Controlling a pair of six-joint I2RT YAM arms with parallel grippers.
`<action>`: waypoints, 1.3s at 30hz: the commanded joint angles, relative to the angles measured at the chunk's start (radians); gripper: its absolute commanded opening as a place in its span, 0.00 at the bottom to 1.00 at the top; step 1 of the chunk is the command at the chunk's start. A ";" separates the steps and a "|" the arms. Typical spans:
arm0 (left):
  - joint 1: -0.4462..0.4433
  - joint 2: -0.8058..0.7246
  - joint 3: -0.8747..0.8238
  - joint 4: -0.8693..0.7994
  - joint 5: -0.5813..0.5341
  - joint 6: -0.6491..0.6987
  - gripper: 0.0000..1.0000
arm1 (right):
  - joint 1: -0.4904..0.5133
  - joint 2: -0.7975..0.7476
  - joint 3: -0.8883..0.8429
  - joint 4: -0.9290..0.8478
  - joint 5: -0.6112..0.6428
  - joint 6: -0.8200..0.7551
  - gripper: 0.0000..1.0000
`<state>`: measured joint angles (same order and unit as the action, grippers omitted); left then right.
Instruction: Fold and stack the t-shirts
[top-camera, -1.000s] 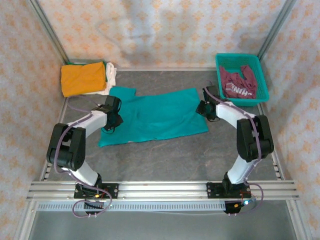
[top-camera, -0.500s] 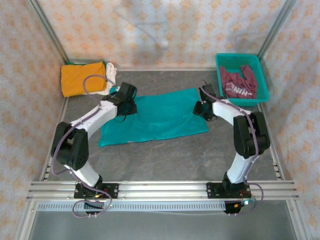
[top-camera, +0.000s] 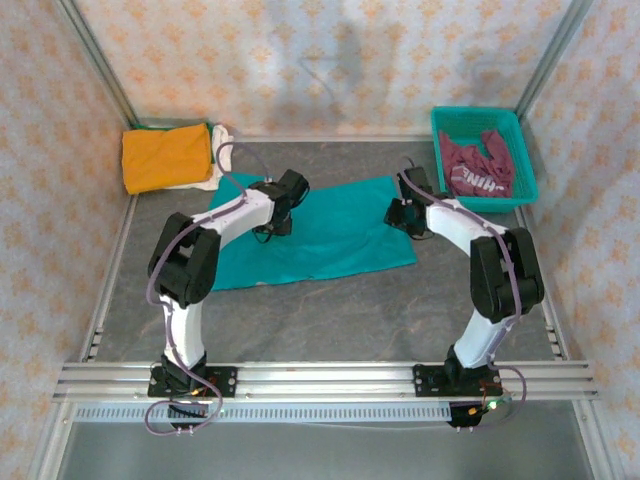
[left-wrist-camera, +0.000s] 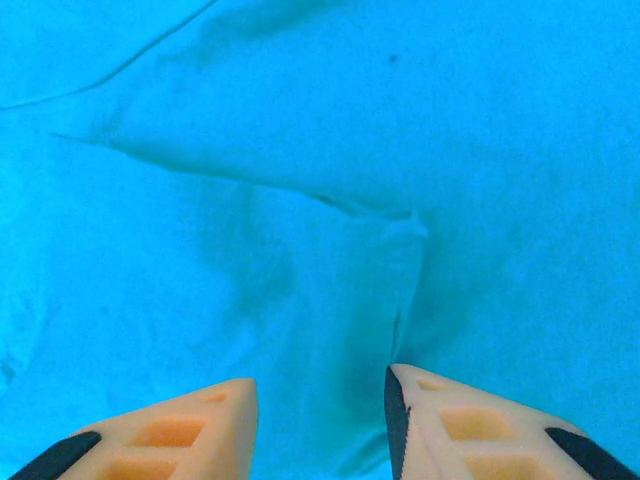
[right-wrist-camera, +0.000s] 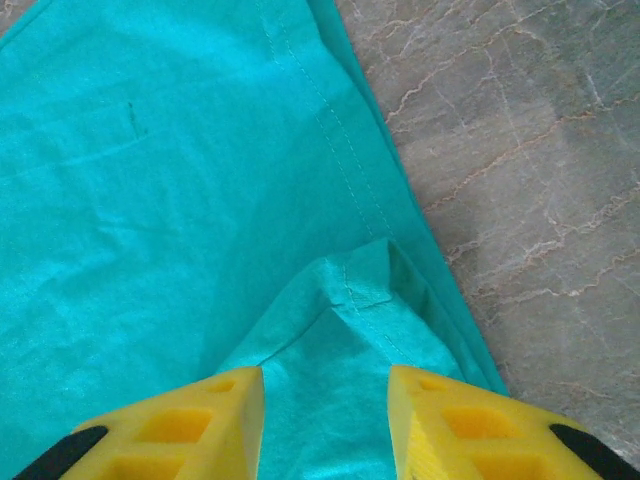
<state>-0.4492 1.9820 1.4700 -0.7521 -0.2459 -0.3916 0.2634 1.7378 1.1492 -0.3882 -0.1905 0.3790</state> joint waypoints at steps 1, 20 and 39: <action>0.006 0.049 0.060 -0.022 -0.064 -0.012 0.38 | 0.005 -0.044 -0.018 0.019 0.025 -0.016 0.38; 0.051 0.138 0.116 -0.051 -0.164 -0.030 0.00 | 0.003 -0.007 -0.041 0.015 0.054 -0.001 0.38; 0.097 0.185 0.217 -0.186 -0.236 -0.022 0.00 | -0.016 0.105 -0.118 0.060 0.033 0.074 0.24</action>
<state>-0.3706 2.1426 1.6547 -0.8589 -0.4095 -0.4099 0.2543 1.8057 1.0592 -0.3046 -0.1646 0.4232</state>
